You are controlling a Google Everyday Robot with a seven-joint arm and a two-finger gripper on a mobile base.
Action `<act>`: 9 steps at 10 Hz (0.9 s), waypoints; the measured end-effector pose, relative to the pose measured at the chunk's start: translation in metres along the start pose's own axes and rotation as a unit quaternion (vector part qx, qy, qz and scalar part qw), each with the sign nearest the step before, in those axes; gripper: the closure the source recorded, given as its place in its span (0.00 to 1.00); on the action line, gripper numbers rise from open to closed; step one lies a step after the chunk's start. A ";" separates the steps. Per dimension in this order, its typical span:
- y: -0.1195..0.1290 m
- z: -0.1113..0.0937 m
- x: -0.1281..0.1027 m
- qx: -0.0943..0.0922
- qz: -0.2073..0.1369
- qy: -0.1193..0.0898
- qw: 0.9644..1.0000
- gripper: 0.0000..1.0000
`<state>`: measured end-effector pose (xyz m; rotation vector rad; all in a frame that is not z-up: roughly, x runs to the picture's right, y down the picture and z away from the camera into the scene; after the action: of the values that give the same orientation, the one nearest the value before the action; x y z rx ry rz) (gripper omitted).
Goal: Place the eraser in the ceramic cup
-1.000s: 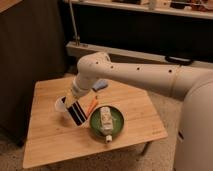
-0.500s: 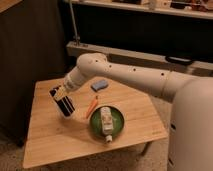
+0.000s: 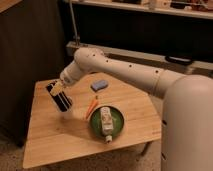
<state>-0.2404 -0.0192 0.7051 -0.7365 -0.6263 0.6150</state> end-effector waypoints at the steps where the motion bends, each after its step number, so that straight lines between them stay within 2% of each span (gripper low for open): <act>1: -0.002 0.003 -0.002 0.002 -0.002 0.000 1.000 1.00; 3: -0.004 0.007 -0.006 0.004 -0.007 -0.002 1.000 1.00; 4: -0.004 0.010 -0.007 0.011 -0.017 -0.003 1.000 0.96; 5: -0.004 0.011 -0.008 0.017 -0.031 -0.007 0.999 0.90; 7: 0.000 0.011 -0.008 0.033 -0.080 -0.011 0.996 0.69; 9: 0.004 0.010 -0.010 0.038 -0.104 -0.013 0.994 0.49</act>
<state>-0.2555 -0.0200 0.7049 -0.5848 -0.6909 0.4550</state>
